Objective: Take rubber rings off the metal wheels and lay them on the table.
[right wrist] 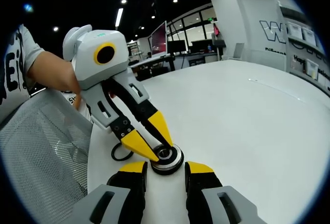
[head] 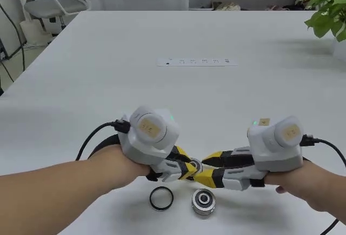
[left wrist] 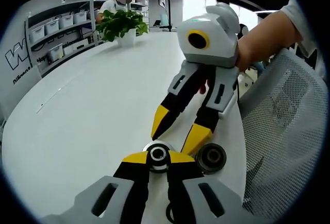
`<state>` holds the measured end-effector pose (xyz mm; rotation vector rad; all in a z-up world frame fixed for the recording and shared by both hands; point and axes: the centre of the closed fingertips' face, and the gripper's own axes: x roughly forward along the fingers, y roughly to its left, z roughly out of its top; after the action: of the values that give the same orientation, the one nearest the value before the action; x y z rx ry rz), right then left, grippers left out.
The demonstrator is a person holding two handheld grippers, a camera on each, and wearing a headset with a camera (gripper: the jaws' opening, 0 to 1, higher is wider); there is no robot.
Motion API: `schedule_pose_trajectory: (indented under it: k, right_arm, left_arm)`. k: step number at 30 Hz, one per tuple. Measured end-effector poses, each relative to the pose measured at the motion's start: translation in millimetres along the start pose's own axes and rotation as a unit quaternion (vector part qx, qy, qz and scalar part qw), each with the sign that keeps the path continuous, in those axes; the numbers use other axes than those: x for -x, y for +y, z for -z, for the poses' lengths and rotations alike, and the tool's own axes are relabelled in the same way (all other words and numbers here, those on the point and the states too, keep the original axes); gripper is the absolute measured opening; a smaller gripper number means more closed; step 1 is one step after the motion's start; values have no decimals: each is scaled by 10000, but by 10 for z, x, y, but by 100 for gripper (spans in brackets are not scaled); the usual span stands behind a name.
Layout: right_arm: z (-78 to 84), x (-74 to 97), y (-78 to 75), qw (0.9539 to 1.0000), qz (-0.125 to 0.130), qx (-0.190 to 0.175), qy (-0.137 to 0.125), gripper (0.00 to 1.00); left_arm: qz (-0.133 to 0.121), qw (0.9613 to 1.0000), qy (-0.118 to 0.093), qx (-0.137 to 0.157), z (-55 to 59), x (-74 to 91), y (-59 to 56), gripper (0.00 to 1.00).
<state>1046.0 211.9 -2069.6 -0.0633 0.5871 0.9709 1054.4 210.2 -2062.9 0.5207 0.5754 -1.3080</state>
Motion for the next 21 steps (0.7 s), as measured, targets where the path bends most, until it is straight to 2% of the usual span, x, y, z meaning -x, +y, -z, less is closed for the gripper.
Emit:
schedule_pose_trajectory:
  k: [21]
  right_arm:
    - [-5,-71,-8,9997,24,193,110,26]
  left_arm:
    - [-8,10000,19,-1,4,4,0,7]
